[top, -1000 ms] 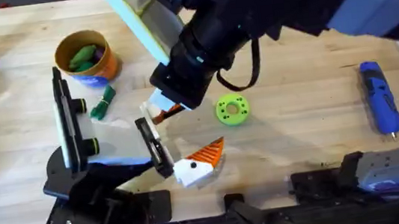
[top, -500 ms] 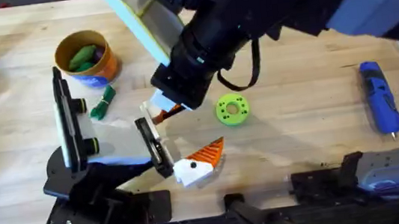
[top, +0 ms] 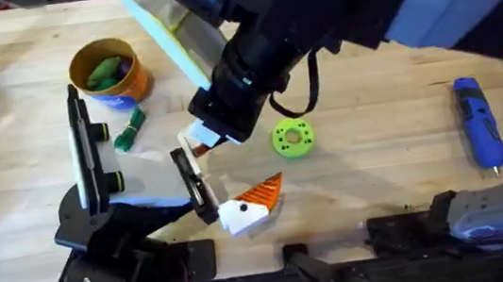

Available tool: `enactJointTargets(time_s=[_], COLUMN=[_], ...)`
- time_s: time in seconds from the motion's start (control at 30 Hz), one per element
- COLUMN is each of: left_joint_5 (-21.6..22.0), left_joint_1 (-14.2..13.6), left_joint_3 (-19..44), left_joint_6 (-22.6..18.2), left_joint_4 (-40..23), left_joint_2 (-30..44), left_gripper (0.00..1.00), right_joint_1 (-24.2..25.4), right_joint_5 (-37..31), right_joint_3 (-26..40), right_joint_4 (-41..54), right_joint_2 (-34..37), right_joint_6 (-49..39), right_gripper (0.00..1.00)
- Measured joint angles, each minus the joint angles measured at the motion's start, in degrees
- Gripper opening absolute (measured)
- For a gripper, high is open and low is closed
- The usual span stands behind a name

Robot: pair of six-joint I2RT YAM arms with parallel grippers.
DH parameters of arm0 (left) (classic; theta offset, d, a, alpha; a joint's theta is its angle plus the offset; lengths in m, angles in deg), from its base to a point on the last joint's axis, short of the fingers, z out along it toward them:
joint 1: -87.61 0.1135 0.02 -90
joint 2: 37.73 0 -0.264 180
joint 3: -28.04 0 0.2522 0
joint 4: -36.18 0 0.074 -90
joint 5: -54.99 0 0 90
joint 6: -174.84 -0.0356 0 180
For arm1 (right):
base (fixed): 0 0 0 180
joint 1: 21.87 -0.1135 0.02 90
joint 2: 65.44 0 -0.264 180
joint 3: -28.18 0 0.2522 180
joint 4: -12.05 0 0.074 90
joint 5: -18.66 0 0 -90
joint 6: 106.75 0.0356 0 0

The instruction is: Pick up the gripper from the table and insert it into the empty holder that is missing its gripper. Then pick up a screw, insert it into the mounting hole, and use the screwdriver to tighten it. Finally, clean up the table by picking up the vegetable and placing it into the bucket.

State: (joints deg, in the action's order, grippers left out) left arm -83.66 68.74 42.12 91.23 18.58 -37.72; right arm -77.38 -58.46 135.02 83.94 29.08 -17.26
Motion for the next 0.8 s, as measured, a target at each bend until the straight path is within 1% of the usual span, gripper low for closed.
enactJointTargets(time_s=[0.43,0.8], left_joint_5=[-0.02,-0.02], left_joint_1=[0.00,0.00], left_joint_3=[0.00,0.00], left_joint_6=[0.00,-0.02], left_joint_4=[0.00,0.00], left_joint_2=[0.00,0.00], left_gripper=[0.982,0.982], right_joint_1=[0.00,-0.11], right_joint_5=[-1.33,-1.50], right_joint_3=[0.01,-0.01], right_joint_4=[-0.11,-2.30], right_joint_2=[0.00,0.57], right_joint_6=[-0.20,-0.20], right_gripper=[0.006,0.006])
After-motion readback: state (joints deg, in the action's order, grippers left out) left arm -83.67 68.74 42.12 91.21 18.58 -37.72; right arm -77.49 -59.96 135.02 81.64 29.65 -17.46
